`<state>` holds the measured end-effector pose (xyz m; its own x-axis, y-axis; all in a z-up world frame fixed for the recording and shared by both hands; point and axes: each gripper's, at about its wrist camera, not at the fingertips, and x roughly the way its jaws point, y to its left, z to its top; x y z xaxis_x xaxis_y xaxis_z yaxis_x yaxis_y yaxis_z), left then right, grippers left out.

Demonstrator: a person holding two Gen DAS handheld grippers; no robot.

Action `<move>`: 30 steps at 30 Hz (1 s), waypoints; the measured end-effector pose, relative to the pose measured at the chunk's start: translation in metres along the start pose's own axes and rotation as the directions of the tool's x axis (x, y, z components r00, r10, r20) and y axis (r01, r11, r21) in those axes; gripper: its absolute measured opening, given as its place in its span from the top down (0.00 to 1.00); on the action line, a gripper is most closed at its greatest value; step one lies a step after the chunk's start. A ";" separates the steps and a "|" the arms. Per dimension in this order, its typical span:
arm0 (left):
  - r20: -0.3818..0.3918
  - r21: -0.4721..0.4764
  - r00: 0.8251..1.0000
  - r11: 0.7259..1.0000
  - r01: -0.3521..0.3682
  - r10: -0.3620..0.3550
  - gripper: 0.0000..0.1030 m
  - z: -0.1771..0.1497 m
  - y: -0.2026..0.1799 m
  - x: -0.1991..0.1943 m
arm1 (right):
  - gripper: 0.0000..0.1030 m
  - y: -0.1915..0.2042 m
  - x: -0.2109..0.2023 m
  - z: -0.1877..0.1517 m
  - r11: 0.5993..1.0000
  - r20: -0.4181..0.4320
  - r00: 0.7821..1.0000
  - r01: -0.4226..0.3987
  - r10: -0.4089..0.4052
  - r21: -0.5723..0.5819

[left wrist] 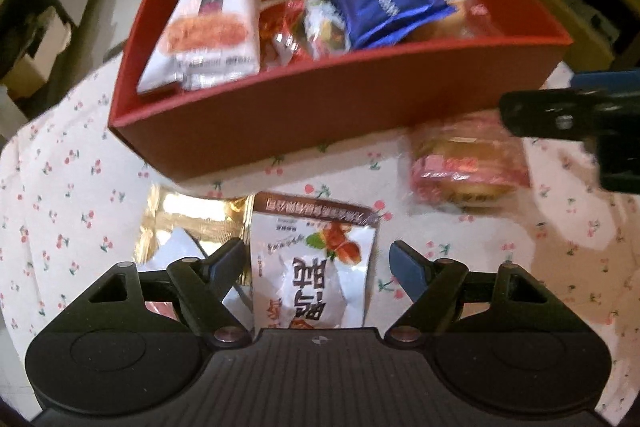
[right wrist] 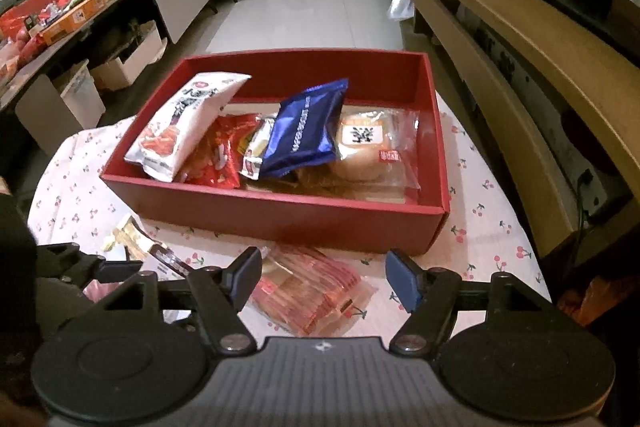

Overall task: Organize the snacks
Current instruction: 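Move both tools back over the nut bag and pink pastry, then grasp the pink-wrapped pastry with the right tool while the left tool grasps the white nut bag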

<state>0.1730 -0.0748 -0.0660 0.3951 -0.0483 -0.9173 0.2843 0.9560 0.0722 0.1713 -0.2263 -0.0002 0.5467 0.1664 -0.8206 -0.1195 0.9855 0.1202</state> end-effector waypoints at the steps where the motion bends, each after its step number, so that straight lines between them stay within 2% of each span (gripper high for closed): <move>1: -0.001 -0.010 1.000 1.000 0.007 -0.007 0.19 -0.001 0.002 0.000 | 0.27 -0.001 0.001 0.000 1.000 -0.003 1.000 0.000 0.000 0.000; 5: 0.000 -0.020 0.999 0.999 0.035 -0.035 0.37 -0.004 0.006 -0.005 | 0.27 -0.003 0.005 -0.001 1.000 -0.020 1.000 -0.005 0.006 0.006; 8: 0.001 -0.008 0.999 0.999 0.040 -0.040 0.39 -0.010 0.007 -0.009 | 0.27 -0.006 0.011 -0.001 1.000 -0.039 0.999 0.002 -0.001 0.011; 17: 0.000 0.021 0.993 0.993 0.117 -0.117 0.41 -0.026 -0.001 -0.032 | 0.27 -0.013 0.038 0.005 0.996 -0.085 0.995 -0.052 0.058 0.070; 20: -0.009 0.020 0.991 0.991 0.134 -0.134 0.41 -0.031 0.000 -0.034 | 0.27 -0.008 0.052 0.009 0.997 -0.077 0.995 -0.056 0.060 0.050; 26: -0.027 0.005 0.988 0.988 0.155 -0.155 0.40 -0.034 0.008 -0.033 | 0.25 0.008 0.066 0.006 0.997 -0.118 0.991 -0.070 0.068 -0.012; 28: -0.032 -0.002 0.987 0.987 0.159 -0.159 0.40 -0.035 0.011 -0.034 | 0.27 0.014 0.059 0.001 0.996 -0.143 0.987 -0.076 0.070 -0.039; 30: -0.039 -0.003 0.985 0.986 0.166 -0.166 0.40 -0.039 0.013 -0.036 | 0.33 0.019 0.051 -0.009 0.994 -0.177 0.981 -0.096 0.085 -0.055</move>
<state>0.1287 -0.0491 -0.0472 0.3084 -0.1952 -0.9310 0.3432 0.9356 -0.0825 0.1899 -0.1996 -0.0452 0.3798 0.2408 -0.8932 -0.2170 0.9618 0.1671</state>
